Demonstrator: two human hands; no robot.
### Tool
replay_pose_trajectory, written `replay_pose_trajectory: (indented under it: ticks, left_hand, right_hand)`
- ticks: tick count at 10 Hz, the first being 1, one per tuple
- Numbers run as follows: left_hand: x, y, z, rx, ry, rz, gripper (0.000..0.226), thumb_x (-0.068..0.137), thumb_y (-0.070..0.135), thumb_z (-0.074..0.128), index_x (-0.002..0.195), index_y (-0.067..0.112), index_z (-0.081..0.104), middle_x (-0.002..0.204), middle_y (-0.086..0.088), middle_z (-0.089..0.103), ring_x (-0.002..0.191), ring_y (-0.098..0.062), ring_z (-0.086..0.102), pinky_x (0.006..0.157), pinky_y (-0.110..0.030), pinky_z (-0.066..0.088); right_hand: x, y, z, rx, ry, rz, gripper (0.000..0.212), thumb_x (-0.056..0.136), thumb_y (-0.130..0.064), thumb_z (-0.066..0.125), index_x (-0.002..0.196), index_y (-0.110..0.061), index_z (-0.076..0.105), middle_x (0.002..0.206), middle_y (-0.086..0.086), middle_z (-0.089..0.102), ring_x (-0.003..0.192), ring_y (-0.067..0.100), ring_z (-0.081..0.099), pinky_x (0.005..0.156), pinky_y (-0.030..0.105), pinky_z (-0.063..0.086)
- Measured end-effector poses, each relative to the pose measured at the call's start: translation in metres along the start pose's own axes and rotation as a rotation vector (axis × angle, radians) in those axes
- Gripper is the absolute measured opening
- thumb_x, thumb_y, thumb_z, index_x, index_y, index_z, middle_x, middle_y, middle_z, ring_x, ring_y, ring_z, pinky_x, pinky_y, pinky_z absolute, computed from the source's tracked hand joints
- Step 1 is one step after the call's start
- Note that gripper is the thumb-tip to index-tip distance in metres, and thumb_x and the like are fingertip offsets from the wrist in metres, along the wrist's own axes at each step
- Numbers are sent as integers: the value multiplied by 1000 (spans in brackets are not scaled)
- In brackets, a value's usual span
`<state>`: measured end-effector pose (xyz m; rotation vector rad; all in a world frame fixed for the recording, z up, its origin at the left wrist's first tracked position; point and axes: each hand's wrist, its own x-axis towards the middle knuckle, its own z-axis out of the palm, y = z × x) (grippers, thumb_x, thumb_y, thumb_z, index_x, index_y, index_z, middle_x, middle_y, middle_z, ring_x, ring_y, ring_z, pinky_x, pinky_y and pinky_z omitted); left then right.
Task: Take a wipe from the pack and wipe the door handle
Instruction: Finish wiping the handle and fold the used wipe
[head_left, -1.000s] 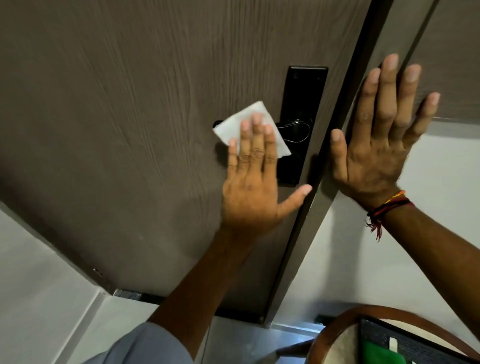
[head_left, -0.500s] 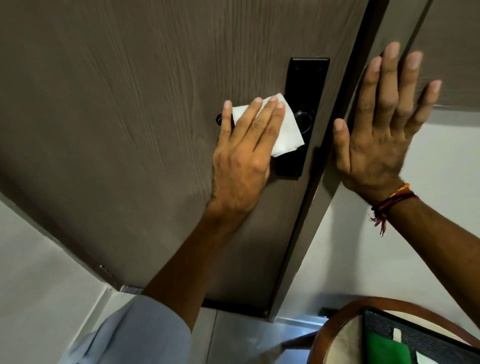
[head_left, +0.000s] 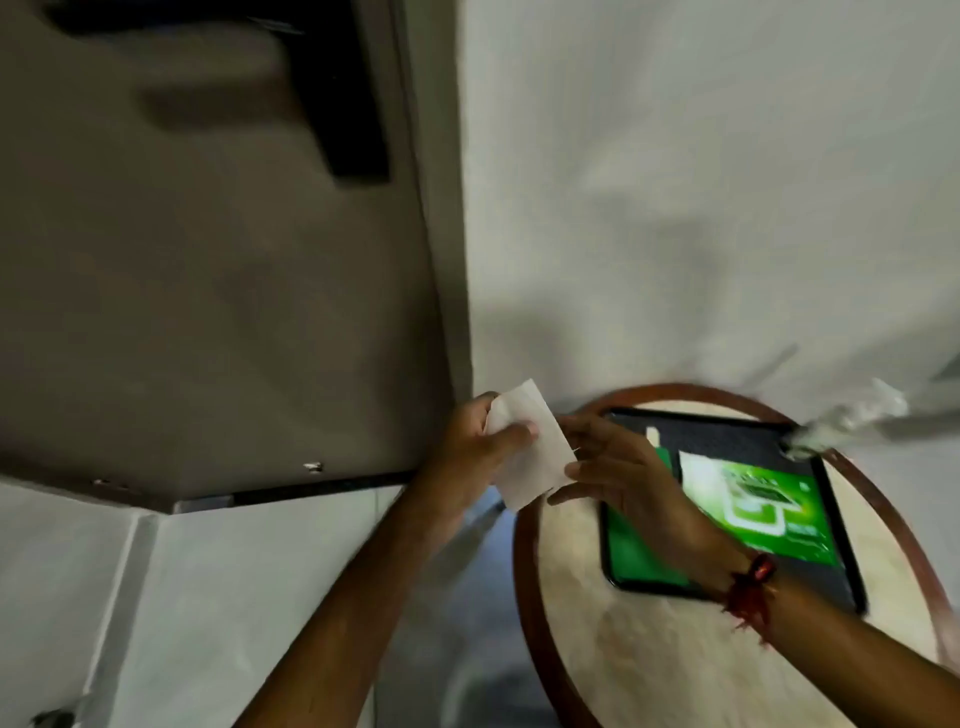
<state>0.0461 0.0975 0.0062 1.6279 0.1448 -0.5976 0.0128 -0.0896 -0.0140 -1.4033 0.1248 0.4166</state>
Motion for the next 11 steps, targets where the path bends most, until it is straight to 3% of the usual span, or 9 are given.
replay_pose_trajectory:
  ticks: [1, 2, 3, 4, 5, 6, 8, 10, 11]
  left_hand:
    - [19, -26, 47, -68, -91, -97, 22, 96, 6, 70, 118, 8, 67, 103, -9, 72, 91, -22, 69, 65, -28, 58]
    - [43, -60, 124, -44, -159, -263, 28, 93, 5, 74, 121, 3, 67, 103, -10, 73, 93, -26, 70, 68, -32, 60]
    - [65, -101, 187, 88, -179, -319, 6, 93, 0, 72, 98, -3, 68, 91, -17, 67, 88, -27, 64, 77, -37, 53]
    - [85, -140, 243, 220, -164, -362, 17, 91, -2, 74, 78, 0, 64, 84, -17, 60, 82, -26, 56, 73, -37, 45]
    - [100, -170, 287, 330, -106, -374, 33, 90, 1, 76, 65, 6, 56, 80, -18, 56, 79, -26, 56, 70, -40, 46]
    - [111, -179, 309, 439, -24, -350, 23, 94, 6, 73, 76, 7, 59, 82, -25, 64, 76, -34, 68, 69, -52, 59]
    - [91, -161, 298, 976, 7, -23, 15, 96, 8, 57, 86, 2, 66, 90, -19, 70, 89, -38, 69, 76, -49, 59]
    - [40, -64, 201, 992, 110, 202, 24, 103, 21, 55, 122, 11, 66, 119, -9, 70, 114, -27, 65, 98, -43, 54]
    - [0, 11, 124, 1007, 283, 406, 29, 98, 16, 62, 126, 8, 66, 121, -14, 70, 115, -34, 64, 96, -49, 55]
  right_hand:
    - [-23, 46, -41, 137, 203, 128, 27, 81, 1, 80, 106, -6, 72, 94, 16, 74, 82, 31, 72, 67, 40, 66]
    - [-57, 88, -112, 134, 437, 215, 11, 93, 6, 69, 95, -5, 71, 87, 10, 76, 75, 22, 75, 58, 33, 66]
    - [-83, 123, -174, 48, 540, 307, 10, 98, 7, 64, 103, 3, 70, 87, 14, 73, 66, 13, 75, 56, 32, 66]
    - [-96, 149, -223, -111, 628, 336, 23, 97, 12, 64, 120, 16, 65, 87, 18, 68, 73, 22, 74, 70, 50, 68]
    - [-92, 168, -256, -416, 709, 295, 22, 93, 7, 72, 115, 9, 70, 102, 27, 73, 96, 38, 72, 88, 59, 61]
    - [-78, 183, -272, -626, 733, 234, 26, 87, 7, 76, 113, 4, 71, 109, 23, 77, 102, 37, 71, 82, 32, 53]
    - [-81, 185, -263, -827, 691, 168, 30, 88, 14, 68, 118, 7, 66, 121, 26, 66, 113, 42, 63, 96, 48, 53]
    - [-82, 79, -182, -1204, 441, -157, 41, 86, 7, 71, 128, 4, 69, 125, 25, 71, 115, 46, 67, 91, 53, 62]
    - [-56, -20, -120, -1313, 439, -454, 45, 85, 6, 72, 130, 3, 69, 130, 23, 70, 117, 44, 68, 96, 51, 61]
